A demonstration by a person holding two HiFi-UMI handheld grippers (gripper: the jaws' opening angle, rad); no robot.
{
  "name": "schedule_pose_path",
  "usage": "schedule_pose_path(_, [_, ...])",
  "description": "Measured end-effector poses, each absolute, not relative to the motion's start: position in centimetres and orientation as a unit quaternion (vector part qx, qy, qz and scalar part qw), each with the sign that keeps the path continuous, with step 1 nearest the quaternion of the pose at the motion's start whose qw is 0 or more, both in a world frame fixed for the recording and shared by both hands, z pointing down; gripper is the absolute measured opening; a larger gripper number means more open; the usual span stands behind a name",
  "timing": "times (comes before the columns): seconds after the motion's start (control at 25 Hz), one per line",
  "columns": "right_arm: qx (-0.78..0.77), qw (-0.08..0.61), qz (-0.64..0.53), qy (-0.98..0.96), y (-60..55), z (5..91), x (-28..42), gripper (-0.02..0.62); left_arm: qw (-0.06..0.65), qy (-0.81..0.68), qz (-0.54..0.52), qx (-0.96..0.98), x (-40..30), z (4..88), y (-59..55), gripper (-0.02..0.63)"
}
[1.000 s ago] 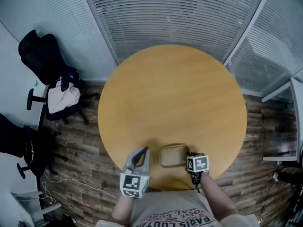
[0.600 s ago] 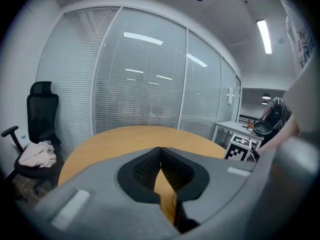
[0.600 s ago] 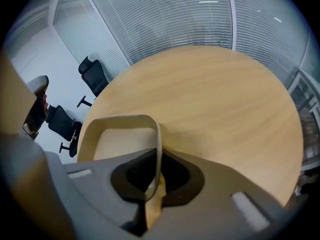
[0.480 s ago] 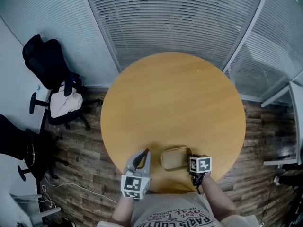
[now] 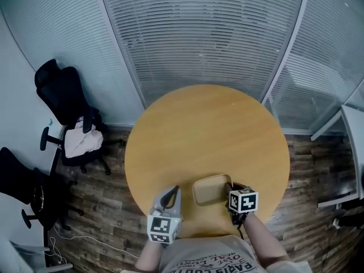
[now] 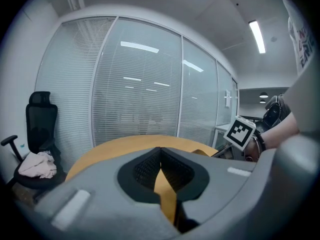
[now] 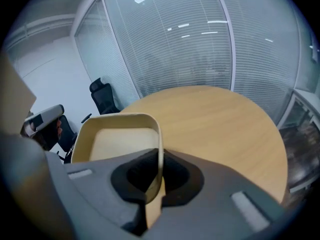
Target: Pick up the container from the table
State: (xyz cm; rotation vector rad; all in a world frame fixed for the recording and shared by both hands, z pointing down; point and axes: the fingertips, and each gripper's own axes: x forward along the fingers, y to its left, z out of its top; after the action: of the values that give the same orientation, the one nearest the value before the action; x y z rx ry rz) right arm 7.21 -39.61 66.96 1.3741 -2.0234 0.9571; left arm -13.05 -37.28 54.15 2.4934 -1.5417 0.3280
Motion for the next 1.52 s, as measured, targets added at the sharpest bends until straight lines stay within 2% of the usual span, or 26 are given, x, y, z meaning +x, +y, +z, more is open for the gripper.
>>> schedule_pose_path(0.44, [0.570, 0.130, 0.165, -0.794, -41.6, 51.7, 7.1, 0.006, 0.060, -0.525, 0.065, 0.846, -12.7, 49.0, -37.3, 0.008])
schedule_pose_path(0.8, [0.584, 0.048, 0.055, -0.809, -39.3, 45.2, 7.7, 0.006, 0.027, -0.517, 0.047, 0.854, -11.8, 45.8, -37.8, 0.008])
schedule_pose_path(1.08, [0.601, 0.035, 0.048, -0.797, -38.8, 44.8, 9.3, 0.006, 0.005, -0.507, 0.041, 0.861, -11.1, 44.8, -38.3, 0.008])
schedule_pose_path(1.52, [0.621, 0.050, 0.074, -0.779, -38.6, 46.4, 10.2, 0.006, 0.010, -0.505, 0.042, 0.862, -10.9, 45.1, -38.3, 0.008])
